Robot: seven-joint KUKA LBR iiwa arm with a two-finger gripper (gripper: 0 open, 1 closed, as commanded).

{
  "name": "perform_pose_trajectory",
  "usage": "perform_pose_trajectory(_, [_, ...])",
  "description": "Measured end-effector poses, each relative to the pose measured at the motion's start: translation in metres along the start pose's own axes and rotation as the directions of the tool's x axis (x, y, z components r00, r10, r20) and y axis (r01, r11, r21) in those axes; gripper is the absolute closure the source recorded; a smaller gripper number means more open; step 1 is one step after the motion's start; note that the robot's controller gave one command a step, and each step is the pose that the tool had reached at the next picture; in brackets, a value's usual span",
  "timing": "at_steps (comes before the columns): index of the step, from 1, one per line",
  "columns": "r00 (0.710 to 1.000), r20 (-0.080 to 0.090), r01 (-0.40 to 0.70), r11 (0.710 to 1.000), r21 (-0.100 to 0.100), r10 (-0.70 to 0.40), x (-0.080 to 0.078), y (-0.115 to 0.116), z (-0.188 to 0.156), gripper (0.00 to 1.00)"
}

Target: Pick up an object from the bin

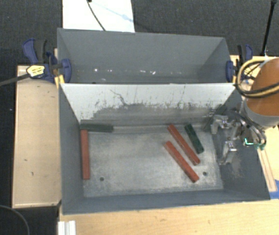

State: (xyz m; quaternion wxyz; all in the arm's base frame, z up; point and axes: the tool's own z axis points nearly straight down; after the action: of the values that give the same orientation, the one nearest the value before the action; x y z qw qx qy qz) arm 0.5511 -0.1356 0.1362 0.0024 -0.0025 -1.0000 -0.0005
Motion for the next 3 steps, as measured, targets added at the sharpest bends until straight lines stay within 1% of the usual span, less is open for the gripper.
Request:
perform_pose_trajectory(1, [0.982,0.004,0.191,0.982,-0.001,-0.191,0.010,0.080,0.067,0.00])
perform_pose_trajectory(2, [0.997,0.011,-0.083,0.997,0.000,0.083,-0.040,0.049,0.065,0.00])
perform_pose_trajectory(3, [0.997,0.013,-0.077,0.997,0.000,0.077,-0.041,0.050,0.064,1.00])
